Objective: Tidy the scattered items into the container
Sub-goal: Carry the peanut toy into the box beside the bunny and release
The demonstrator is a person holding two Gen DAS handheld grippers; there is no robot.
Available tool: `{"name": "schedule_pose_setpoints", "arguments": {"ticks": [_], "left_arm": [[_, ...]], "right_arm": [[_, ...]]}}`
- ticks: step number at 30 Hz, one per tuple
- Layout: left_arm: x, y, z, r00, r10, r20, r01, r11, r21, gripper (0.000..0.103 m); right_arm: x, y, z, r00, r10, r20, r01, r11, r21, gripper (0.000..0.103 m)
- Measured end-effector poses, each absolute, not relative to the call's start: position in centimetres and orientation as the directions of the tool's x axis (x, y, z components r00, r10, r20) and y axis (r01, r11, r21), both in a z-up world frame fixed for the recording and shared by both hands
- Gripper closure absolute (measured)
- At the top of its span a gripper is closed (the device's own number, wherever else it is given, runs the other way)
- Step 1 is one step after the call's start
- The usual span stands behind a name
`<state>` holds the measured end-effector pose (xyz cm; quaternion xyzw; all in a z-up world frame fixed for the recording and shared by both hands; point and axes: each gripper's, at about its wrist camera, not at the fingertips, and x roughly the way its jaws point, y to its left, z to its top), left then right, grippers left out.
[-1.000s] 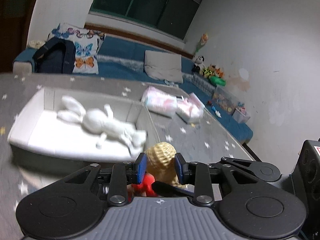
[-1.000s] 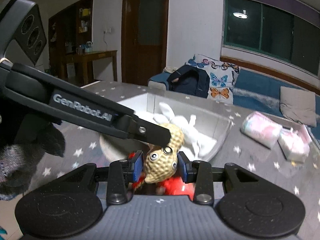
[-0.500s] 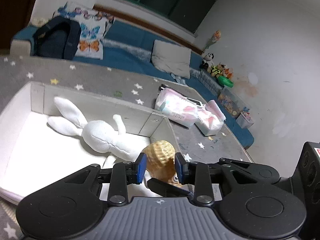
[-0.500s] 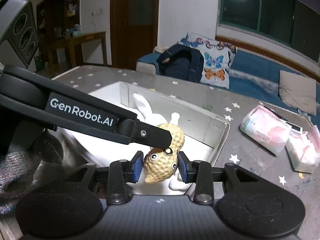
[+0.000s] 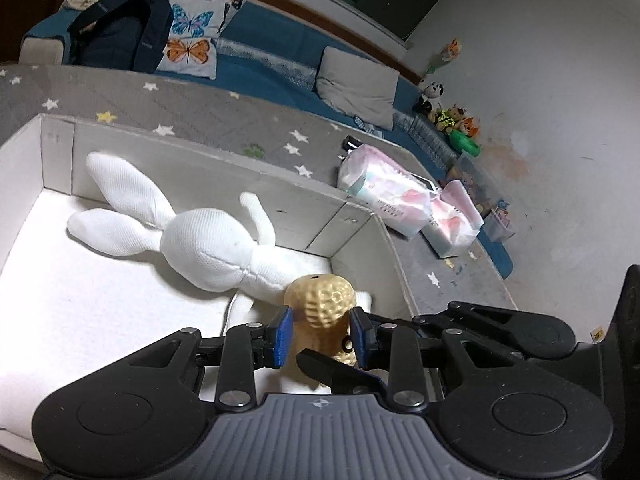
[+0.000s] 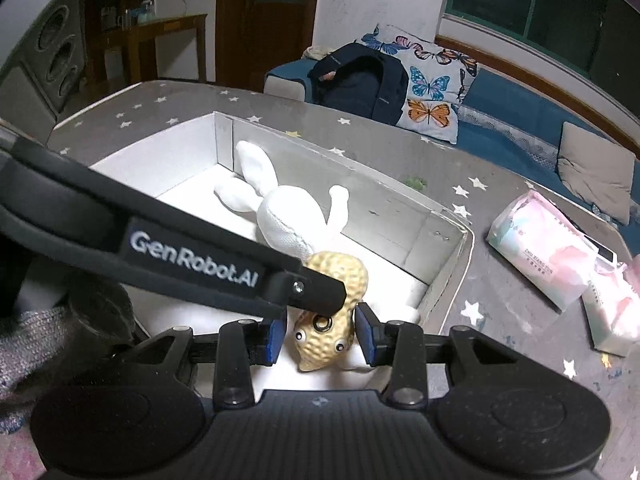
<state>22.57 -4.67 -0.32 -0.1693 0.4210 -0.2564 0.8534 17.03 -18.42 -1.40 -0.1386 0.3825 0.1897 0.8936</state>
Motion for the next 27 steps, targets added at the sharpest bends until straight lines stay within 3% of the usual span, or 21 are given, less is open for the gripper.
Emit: {"name": "schedule_pose_setpoints", "arguments": {"ticks": [8, 21, 27], "left_arm": [[22.7, -4.4, -0.6, 0.503, -0.583, -0.638, 0.293, 0.81, -0.508, 0.069], [21.8, -3.9, 0.3, 0.531, -0.567, -0.63, 0.275, 0.819, -0.504, 0.069], [21.1, -3.8, 0.7, 0.546, -0.555, -0.628, 0.269, 0.826, -0.496, 0.069]], "right_arm": [[17.0, -18.3, -1.6, 0.639, 0.229, -0.734, -0.441, 0.891, -0.107, 0.065], [16.2, -19.3, -0.6, 0.666, 0.244, -0.705, -0.422, 0.902, -0.087, 0.052], [15.0, -19.9, 0.0, 0.686, 0.261, -0.679, -0.412, 0.909, -0.068, 0.051]]}}
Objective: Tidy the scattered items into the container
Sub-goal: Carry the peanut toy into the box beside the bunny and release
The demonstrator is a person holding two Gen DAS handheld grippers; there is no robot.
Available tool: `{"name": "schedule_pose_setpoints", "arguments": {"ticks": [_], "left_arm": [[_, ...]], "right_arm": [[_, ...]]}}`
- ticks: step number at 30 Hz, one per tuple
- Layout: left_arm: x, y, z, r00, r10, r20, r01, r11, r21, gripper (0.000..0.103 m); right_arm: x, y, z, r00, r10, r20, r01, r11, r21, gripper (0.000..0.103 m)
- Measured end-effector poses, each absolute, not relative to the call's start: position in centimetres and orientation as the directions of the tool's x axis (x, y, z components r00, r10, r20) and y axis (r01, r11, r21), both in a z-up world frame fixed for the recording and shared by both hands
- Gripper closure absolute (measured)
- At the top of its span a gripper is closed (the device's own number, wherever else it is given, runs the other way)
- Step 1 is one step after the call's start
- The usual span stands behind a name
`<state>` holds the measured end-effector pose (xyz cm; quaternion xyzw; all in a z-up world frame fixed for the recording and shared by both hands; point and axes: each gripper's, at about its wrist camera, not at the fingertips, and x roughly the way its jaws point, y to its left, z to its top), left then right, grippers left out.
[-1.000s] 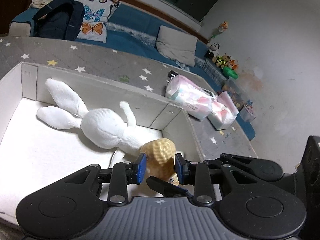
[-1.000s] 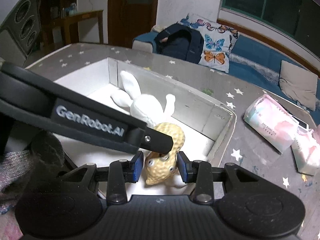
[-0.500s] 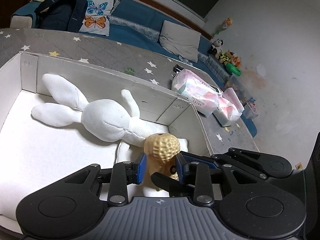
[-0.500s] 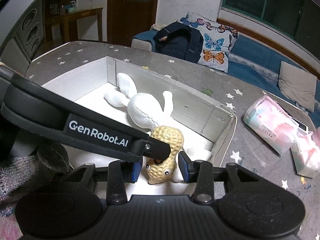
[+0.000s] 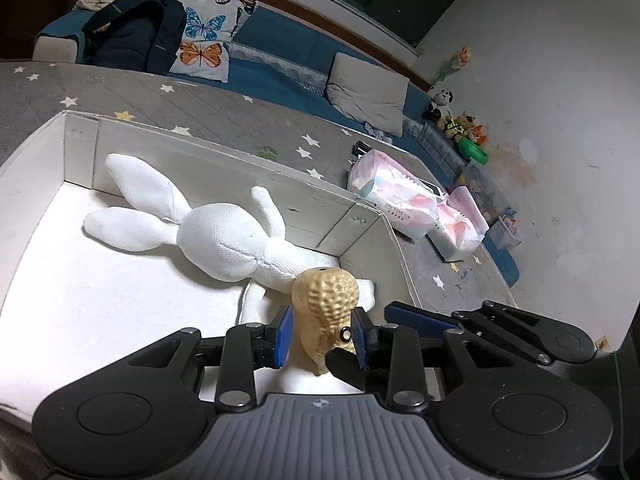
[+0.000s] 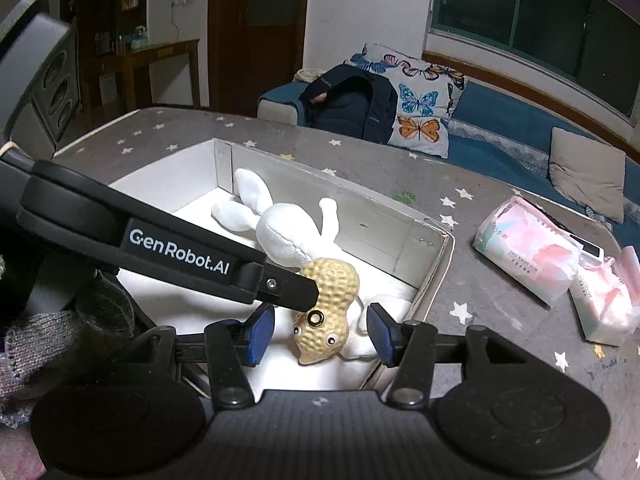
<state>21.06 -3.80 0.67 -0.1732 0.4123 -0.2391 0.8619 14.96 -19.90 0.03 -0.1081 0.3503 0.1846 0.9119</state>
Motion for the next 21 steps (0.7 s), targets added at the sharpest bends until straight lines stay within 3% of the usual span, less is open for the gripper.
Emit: {"name": "schedule_pose_setpoints", "arguments": {"ticks": [8, 10, 15, 21], "left_arm": [[18.9, -3.8, 2.0, 0.58, -0.539, -0.611, 0.284, 0.837, -0.468, 0.069], [18.1, -4.0, 2.3, 0.589, -0.534, -0.607, 0.294, 0.84, -0.455, 0.069], [15.8, -4.1, 2.8, 0.606, -0.529, -0.593, 0.314, 0.845, -0.433, 0.069], [13.2, -4.1, 3.1, 0.626, -0.52, -0.581, 0.32, 0.851, -0.417, 0.069]], "right_arm": [[12.3, -20.8, 1.1, 0.723, 0.284, -0.63, -0.398, 0.916, -0.044, 0.046], [11.3, -21.2, 1.4, 0.735, 0.29, -0.613, -0.393, 0.919, -0.037, 0.039], [8.5, -21.9, 1.9, 0.763, 0.293, -0.577, -0.386, 0.922, -0.042, 0.034], [5.4, -22.6, 2.1, 0.778, 0.295, -0.554, -0.384, 0.922, -0.048, 0.033]]}}
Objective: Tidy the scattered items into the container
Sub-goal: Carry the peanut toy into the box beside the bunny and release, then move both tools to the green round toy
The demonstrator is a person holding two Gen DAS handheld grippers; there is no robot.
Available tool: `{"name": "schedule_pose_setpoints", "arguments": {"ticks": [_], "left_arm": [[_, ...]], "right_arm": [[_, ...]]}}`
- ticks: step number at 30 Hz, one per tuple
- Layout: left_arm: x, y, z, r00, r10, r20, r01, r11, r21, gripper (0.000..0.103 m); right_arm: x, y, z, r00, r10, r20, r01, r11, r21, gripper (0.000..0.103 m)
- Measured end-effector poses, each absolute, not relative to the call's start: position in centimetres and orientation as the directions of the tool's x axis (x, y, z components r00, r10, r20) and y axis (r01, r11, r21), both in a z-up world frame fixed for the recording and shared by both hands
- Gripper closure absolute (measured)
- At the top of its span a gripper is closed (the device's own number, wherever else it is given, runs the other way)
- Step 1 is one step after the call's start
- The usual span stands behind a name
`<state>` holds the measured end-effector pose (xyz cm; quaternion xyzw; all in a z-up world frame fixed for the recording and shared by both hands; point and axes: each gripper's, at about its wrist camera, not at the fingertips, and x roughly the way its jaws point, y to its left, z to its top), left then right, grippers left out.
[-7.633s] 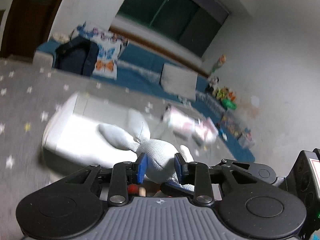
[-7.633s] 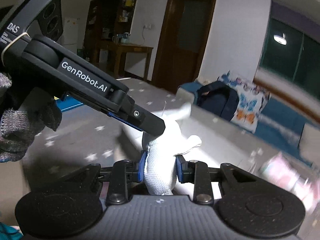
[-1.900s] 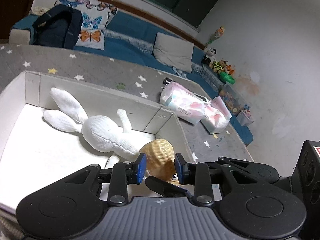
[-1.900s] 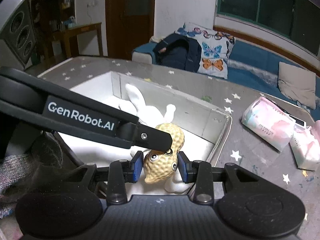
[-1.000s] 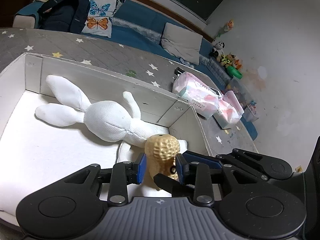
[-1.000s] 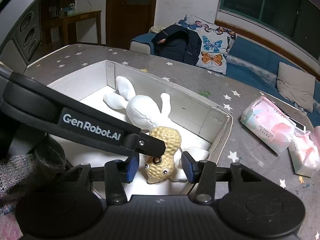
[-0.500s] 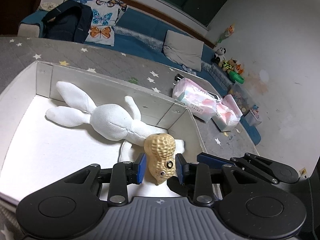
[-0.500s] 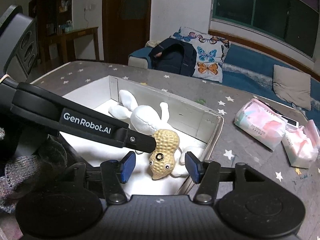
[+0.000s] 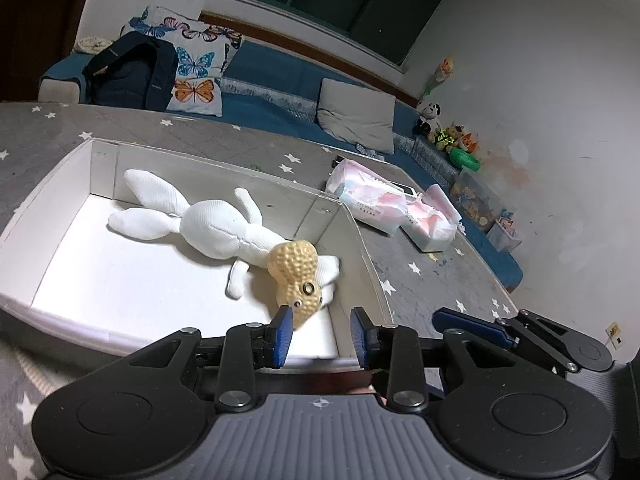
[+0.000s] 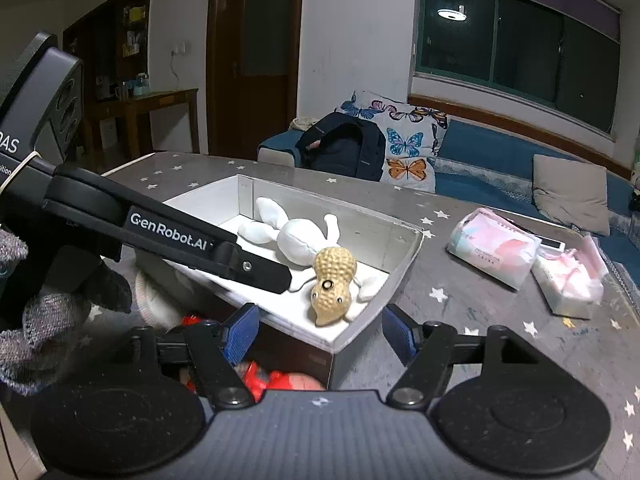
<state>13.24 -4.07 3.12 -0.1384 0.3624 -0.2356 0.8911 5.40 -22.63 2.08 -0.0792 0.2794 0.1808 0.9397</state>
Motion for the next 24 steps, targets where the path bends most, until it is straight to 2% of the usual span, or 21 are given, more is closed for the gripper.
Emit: {"name": "schedule_pose_setpoints", "arguments": {"ticks": [3, 6, 13, 24], "left_arm": [[12.1, -4.3, 3.2, 0.632, -0.515, -0.579, 0.325, 0.854, -0.405, 0.069], [10.8, -4.6, 3.2, 0.637, -0.506, -0.581, 0.335, 0.861, -0.382, 0.069], [8.1, -5.5, 2.2, 0.61, -0.526, -0.593, 0.361, 0.85, -0.383, 0.069], [5.7, -7.3, 0.9, 0.533, -0.583, -0.614, 0.396, 0.812, -0.428, 0.068]], "right_arm": [[4.3, -23.0, 1.9, 0.781, 0.296, -0.551, -0.379, 0.925, -0.04, 0.032], [3.3, -23.3, 1.6, 0.781, 0.297, -0.549, -0.378, 0.925, -0.037, 0.022], [0.7, -24.0, 0.2, 0.777, 0.28, -0.563, -0.374, 0.926, -0.055, 0.022], [-1.1, -25.2, -2.4, 0.732, 0.287, -0.618, -0.355, 0.935, 0.013, 0.022]]}}
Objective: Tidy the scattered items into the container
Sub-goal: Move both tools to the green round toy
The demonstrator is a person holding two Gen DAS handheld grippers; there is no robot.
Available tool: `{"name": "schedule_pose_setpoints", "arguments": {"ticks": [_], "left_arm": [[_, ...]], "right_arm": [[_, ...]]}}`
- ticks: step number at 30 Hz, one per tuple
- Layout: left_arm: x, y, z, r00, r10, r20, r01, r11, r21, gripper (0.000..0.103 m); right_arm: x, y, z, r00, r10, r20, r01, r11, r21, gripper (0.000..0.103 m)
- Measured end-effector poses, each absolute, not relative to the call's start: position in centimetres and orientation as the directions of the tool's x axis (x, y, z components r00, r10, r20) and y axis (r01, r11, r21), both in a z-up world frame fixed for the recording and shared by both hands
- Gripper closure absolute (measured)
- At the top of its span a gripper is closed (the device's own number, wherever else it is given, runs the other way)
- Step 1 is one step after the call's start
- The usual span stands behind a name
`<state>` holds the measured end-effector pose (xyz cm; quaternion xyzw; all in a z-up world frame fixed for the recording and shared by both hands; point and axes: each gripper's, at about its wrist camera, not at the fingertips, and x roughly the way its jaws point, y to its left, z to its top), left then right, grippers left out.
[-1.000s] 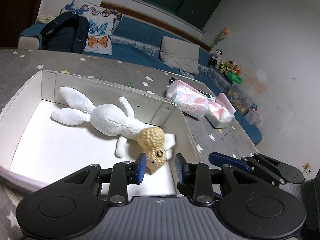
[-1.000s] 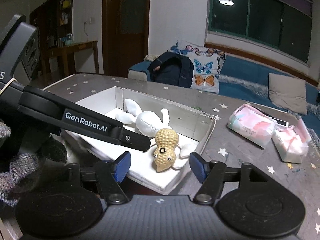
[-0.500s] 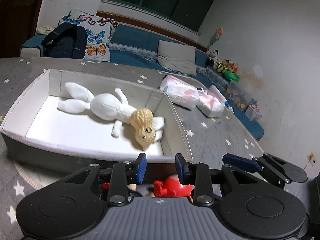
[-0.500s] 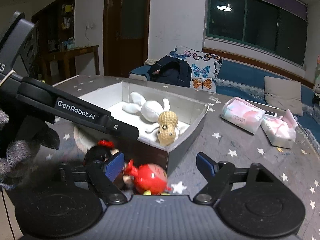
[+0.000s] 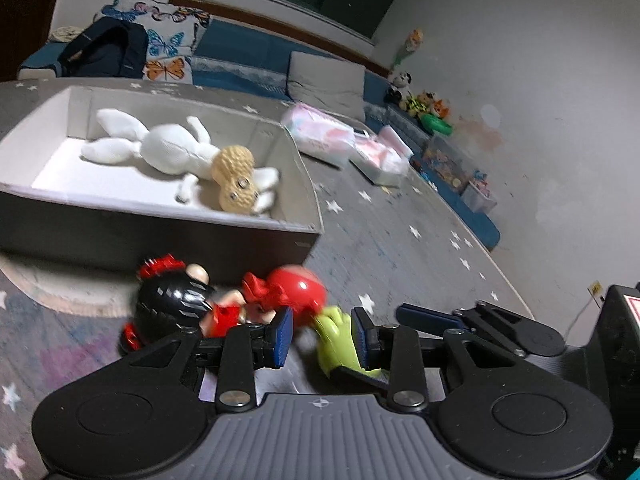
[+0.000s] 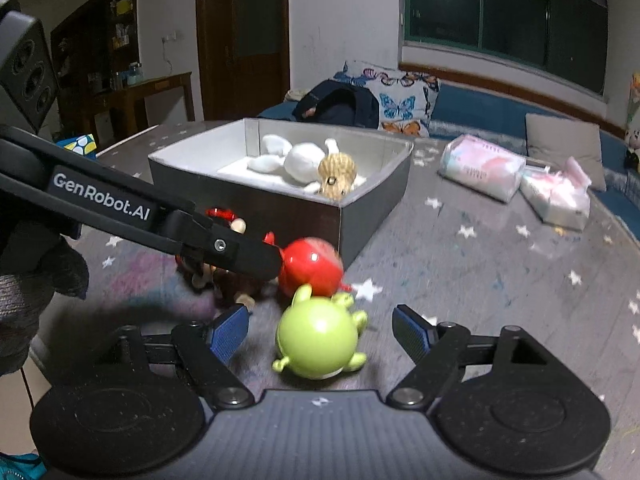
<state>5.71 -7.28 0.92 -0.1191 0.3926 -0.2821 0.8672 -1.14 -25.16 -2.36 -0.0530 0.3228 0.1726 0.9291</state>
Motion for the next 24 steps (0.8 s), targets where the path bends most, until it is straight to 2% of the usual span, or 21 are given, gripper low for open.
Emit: {"name": "schedule_pose_setpoints", "arguments": {"ticks": [6, 16, 17, 19, 24], "left_arm": [[6.0, -7.9, -0.4, 0.491, -0.594, -0.638, 0.379, 0.804, -0.457, 0.068], [6.6, -8.0, -1.1, 0.456, -0.629, -0.629, 0.357, 0.777, -0.518, 0.068], [6.6, -7.9, -1.2, 0.455, -0.631, -0.628, 0.352, 0.776, -0.524, 0.068], [6.7, -7.9, -1.2, 0.456, -0.632, -0.627, 0.349, 0.775, -0.527, 0.068], [6.9, -7.9, -1.3, 0.446, -0.643, -0.622, 0.344, 0.765, -0.545, 0.068]], "right_arm": [[-1.2, -25.5, -3.4, 0.713, 0.288, -0.639, -0.34, 0.939, 0.044, 0.023], [-0.7, -25.6, -4.1, 0.701, 0.3, -0.647, -0.324, 0.942, 0.086, 0.028], [-0.6, -25.6, -4.2, 0.702, 0.3, -0.646, -0.322, 0.943, 0.088, 0.029], [-0.6, -25.6, -4.2, 0.7, 0.306, -0.645, -0.322, 0.942, 0.096, 0.039], [-0.6, -25.8, -4.3, 0.702, 0.31, -0.641, -0.315, 0.943, 0.111, 0.043]]}}
